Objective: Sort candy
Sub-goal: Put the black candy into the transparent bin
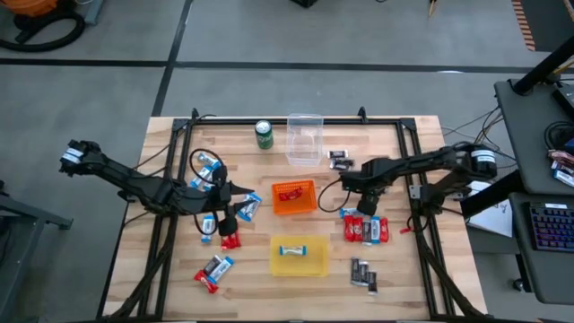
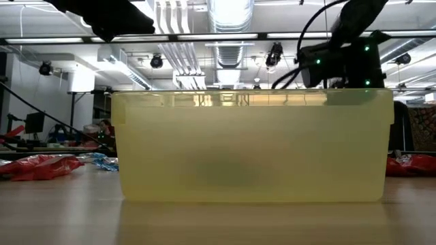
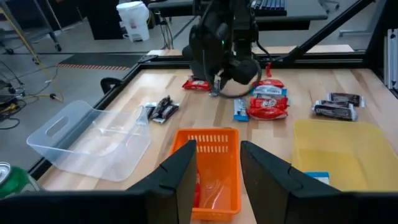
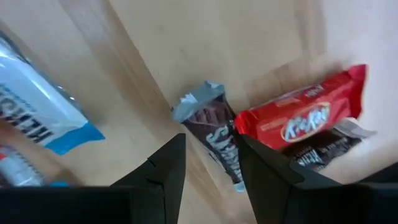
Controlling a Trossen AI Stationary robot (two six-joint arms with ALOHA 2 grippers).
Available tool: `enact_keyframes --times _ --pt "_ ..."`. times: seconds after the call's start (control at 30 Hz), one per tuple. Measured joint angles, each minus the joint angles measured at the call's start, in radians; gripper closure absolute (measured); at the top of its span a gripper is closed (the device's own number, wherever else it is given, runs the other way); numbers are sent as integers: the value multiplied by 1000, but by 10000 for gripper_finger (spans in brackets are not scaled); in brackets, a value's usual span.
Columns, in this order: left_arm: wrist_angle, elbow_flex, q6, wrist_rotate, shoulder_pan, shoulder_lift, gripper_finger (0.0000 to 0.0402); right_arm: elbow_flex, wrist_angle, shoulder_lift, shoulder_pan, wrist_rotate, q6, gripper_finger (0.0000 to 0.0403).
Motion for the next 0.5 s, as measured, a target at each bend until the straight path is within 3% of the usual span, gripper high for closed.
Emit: enact_keyframes --times 0.27,0.5 --pt "-2 0 0 -24 0 20 294 3 76 103 0 4 -46 277" --pt "-2 0 0 -25 0 23 294 2 95 107 0 -9 -55 379"
